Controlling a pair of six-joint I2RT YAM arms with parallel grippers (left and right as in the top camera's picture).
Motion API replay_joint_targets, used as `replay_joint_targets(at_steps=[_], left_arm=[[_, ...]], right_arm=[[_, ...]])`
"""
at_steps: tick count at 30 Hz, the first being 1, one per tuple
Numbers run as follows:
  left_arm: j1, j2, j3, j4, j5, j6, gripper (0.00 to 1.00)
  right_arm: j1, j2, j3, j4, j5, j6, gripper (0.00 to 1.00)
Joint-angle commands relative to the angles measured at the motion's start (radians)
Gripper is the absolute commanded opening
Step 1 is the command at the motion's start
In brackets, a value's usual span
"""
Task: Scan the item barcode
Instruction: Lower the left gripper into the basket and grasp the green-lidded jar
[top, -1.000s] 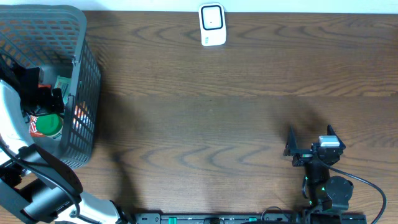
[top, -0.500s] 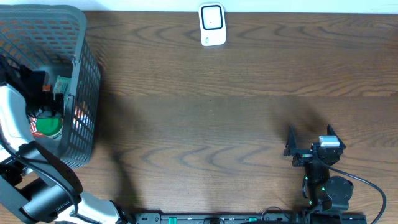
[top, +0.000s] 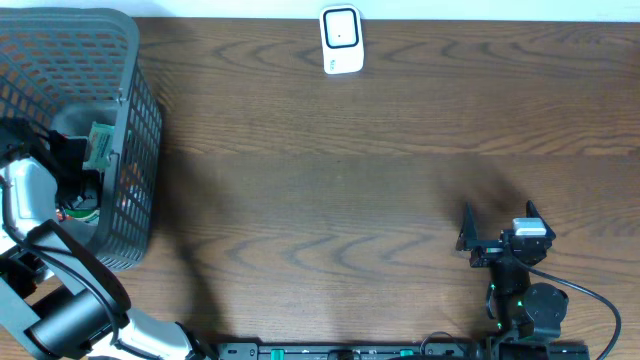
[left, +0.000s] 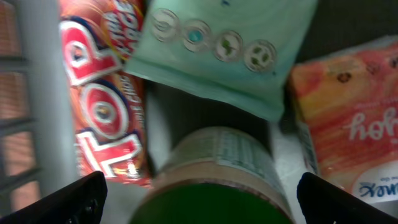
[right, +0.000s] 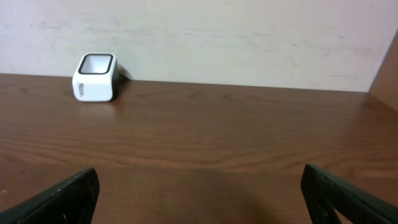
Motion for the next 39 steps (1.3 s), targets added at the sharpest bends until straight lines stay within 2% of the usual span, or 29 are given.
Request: replay_joint_targets(at_steps=[1, 10, 15, 19, 20, 28, 30, 33, 39], left_arm=[[0.013, 0.011, -0.004, 0.002, 0.123, 0.006, 0.98], [0.039, 0.011, -0.004, 0.005, 0.179, 0.005, 1.00], [0.048, 0.011, -0.004, -0.001, 0.174, 0.005, 0.83], [0.048, 0.011, -0.004, -0.010, 0.174, 0.005, 0.76], [0.048, 0.011, -0.004, -0.010, 0.174, -0.003, 0.71], [0.048, 0.011, -0.004, -0.021, 0.174, -0.132, 0.69], [0.048, 0.011, -0.004, -0.016, 0.174, -0.185, 0.69], [0.048, 0.011, -0.004, 0.008, 0.174, -0.327, 0.66], [0.048, 0.011, -0.004, 0.020, 0.174, -0.721, 0.67]], right_arm=[[-0.002, -0.005, -0.002, -0.003, 0.005, 0.013, 0.99], [-0.002, -0.005, -0.002, -0.003, 0.005, 0.013, 0.99], [-0.002, -0.005, -0.002, -0.003, 0.005, 0.013, 0.99], [-0.002, -0.005, -0.002, -0.003, 0.005, 0.013, 0.99], [-0.002, -0.005, -0.002, -0.003, 0.005, 0.013, 0.99], [-0.002, -0.005, -0.002, -0.003, 0.005, 0.013, 0.99], [-0.002, -0.005, -0.002, -0.003, 0.005, 0.013, 0.99], [-0.002, -0.005, -0.002, -0.003, 0.005, 0.013, 0.99], [-0.002, -0.005, -0.002, -0.003, 0.005, 0.013, 0.99]])
